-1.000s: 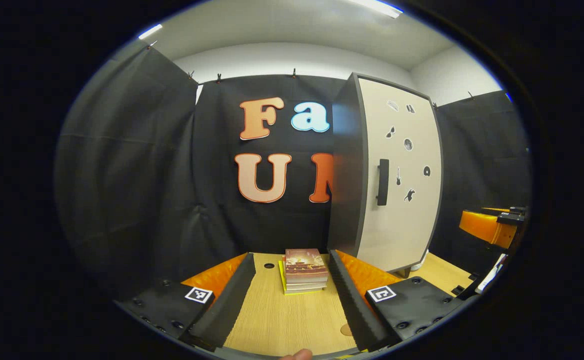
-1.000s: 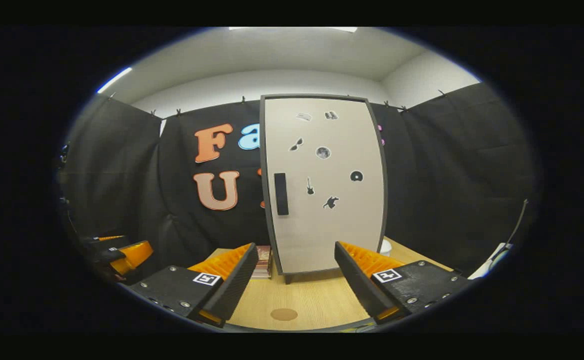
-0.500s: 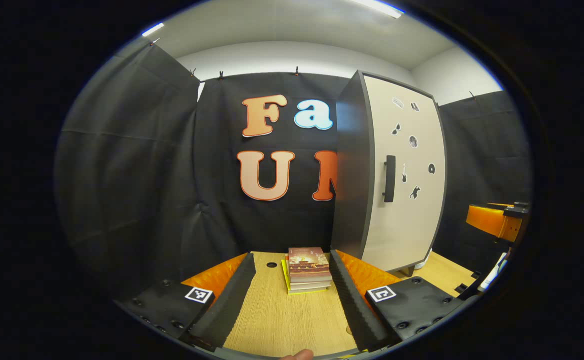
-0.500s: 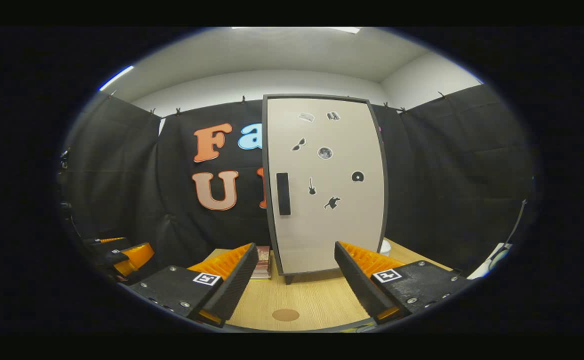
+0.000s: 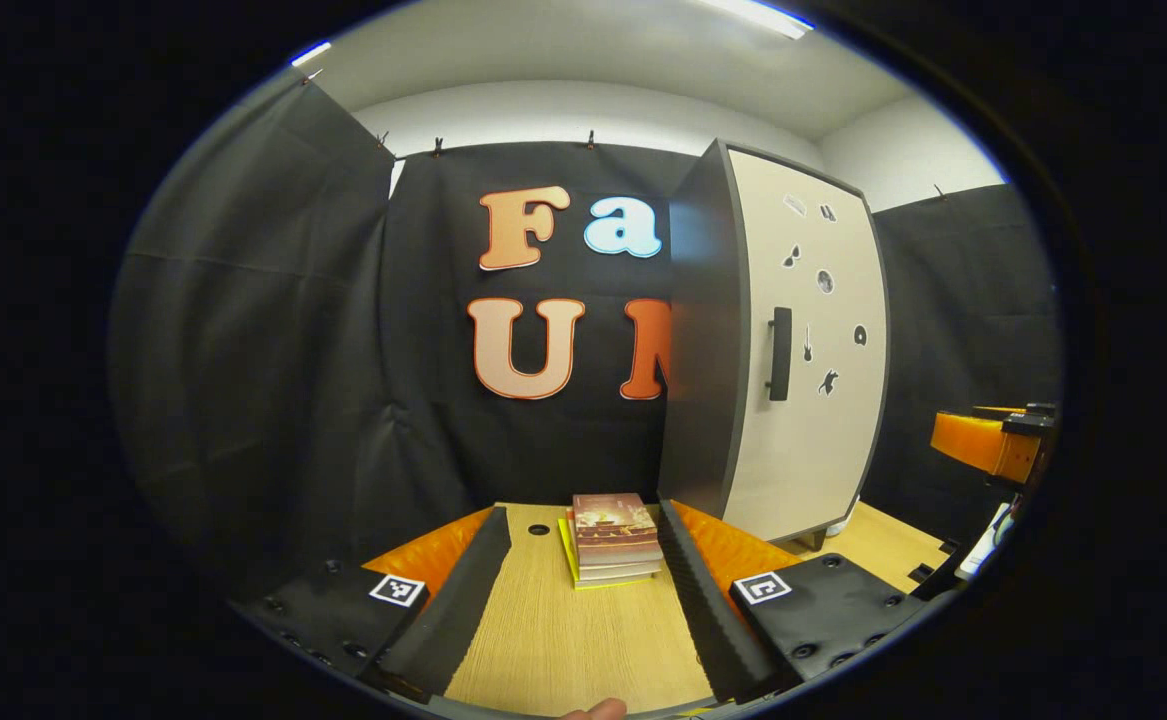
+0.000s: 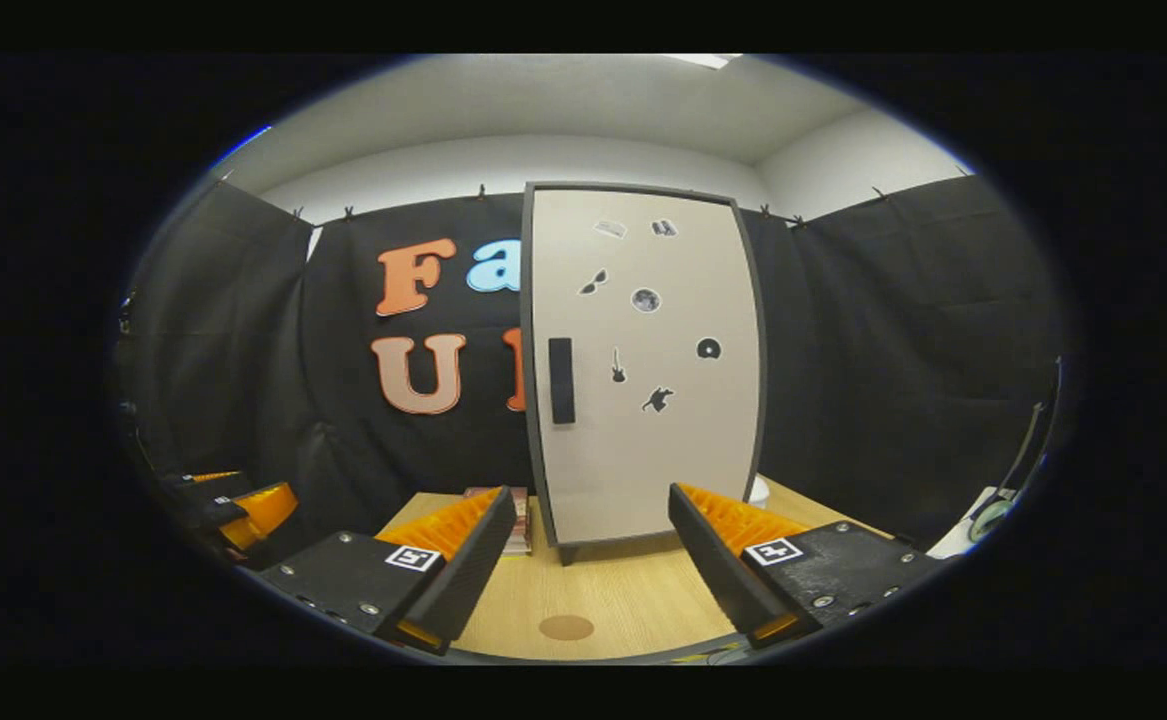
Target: Open the cabinet door with the right hand, grasp the bottle in the cabinet with the left hand and place it on the coaster, then close the cabinet door with the right hand.
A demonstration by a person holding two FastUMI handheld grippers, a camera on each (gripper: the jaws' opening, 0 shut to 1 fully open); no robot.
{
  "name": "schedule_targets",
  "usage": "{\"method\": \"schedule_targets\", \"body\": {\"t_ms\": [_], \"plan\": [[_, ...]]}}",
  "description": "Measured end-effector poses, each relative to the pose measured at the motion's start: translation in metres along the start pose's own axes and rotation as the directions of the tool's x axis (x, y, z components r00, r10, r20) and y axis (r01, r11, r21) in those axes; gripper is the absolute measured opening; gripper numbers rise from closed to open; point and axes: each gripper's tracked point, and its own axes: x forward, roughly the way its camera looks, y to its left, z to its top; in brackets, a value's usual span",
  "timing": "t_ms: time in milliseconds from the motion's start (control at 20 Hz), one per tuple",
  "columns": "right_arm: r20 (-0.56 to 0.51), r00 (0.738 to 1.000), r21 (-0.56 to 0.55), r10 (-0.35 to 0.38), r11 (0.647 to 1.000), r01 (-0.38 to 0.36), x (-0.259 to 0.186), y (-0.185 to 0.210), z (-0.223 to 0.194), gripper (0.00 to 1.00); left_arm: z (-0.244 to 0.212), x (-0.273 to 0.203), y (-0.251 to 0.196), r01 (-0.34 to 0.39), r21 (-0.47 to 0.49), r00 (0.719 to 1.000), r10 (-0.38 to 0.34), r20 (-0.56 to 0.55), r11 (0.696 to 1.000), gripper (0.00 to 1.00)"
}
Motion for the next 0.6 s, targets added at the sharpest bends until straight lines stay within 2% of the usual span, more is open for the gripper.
{"method": "schedule_targets", "body": {"t_ms": [300, 550, 600], "plan": [[0.005, 1.000, -0.009, 0.019, 1.000, -0.019, 0.047, 0.019, 0.018, 0.95, -0.003, 0.013, 0.021, -0.026, -0.031, 0.999, 0.025, -0.025, 0.999, 0.96], [0.044, 0.998, -0.030, 0.048, 0.998, -0.047, 0.120, 0.035, 0.049, 0.95, -0.005, 0.027, 0.042, -0.064, -0.031, 0.997, 0.063, -0.035, 0.997, 0.96], [0.042, 0.998, -0.033, 0.048, 0.998, -0.047, 0.137, 0.036, 0.053, 0.95, -0.007, 0.030, 0.047, -0.078, -0.028, 0.996, 0.076, -0.041, 0.997, 0.94]]}}
